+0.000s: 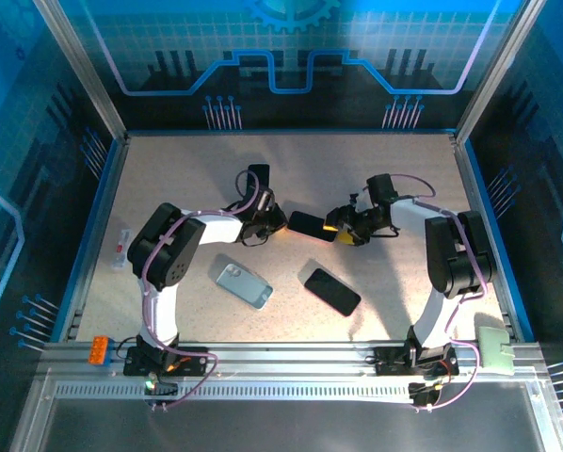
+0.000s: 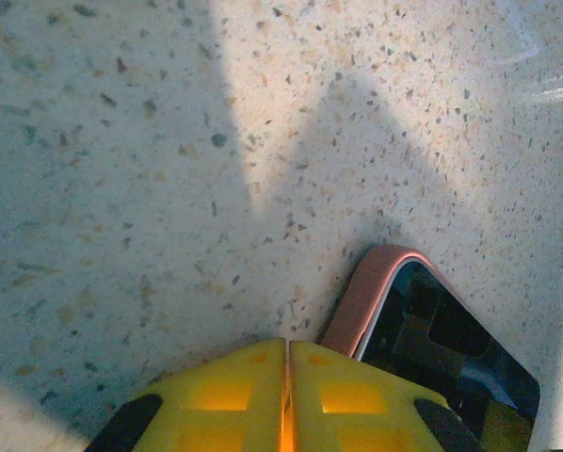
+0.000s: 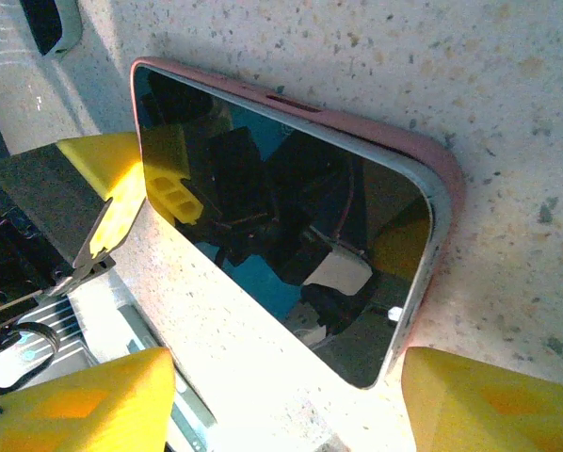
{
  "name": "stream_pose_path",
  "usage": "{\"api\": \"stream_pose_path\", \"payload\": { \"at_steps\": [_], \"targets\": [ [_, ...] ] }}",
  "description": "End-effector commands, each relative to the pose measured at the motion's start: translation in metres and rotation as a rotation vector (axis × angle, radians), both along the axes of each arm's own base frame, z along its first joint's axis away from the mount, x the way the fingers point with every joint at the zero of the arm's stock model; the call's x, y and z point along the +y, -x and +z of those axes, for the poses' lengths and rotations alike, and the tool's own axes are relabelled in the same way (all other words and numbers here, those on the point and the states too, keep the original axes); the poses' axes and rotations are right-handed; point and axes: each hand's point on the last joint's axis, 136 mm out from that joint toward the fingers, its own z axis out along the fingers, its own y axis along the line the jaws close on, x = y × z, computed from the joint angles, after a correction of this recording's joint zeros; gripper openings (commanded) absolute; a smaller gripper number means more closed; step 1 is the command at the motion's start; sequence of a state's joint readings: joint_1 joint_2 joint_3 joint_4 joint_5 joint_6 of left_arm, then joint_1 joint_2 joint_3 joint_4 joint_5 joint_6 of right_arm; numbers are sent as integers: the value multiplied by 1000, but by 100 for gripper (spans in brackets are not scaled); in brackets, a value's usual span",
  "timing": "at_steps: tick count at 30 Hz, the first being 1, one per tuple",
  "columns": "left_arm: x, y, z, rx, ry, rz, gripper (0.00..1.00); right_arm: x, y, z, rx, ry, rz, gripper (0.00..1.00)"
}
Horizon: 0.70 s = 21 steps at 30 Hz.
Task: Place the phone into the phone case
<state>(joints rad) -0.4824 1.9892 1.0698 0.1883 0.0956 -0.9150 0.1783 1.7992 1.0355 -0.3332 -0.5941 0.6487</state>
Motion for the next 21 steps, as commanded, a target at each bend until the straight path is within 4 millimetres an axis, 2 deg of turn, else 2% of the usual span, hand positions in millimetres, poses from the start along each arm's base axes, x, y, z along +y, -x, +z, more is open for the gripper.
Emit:
{"api": "stream_pose_path", "payload": {
  "at_steps": [1,5,7,8,14,17,21],
  "targets": [
    [1,11,5,13,7,-6,11,-2,8,12,6,44,30,66],
    [4,12,9,3,6,-3,11,-4,9,19,-21,65,41,65],
    [3,13,13,-5,5,-11,11,-5,10,20,-34,79,47,61],
    [4,13,15,-6,3,-12,11,-6,12,20,-38,88,52,56],
    [1,16,24,-10,15,-29,10,-10,20,12,-45,123,61,11],
    [-2,18,29,-13,24,-38,10,-11,21,6,-43,138,65,3],
    [-12,18,33,-17,24,-65,9,-9,19,2,-55,145,74,0]
  ]
}}
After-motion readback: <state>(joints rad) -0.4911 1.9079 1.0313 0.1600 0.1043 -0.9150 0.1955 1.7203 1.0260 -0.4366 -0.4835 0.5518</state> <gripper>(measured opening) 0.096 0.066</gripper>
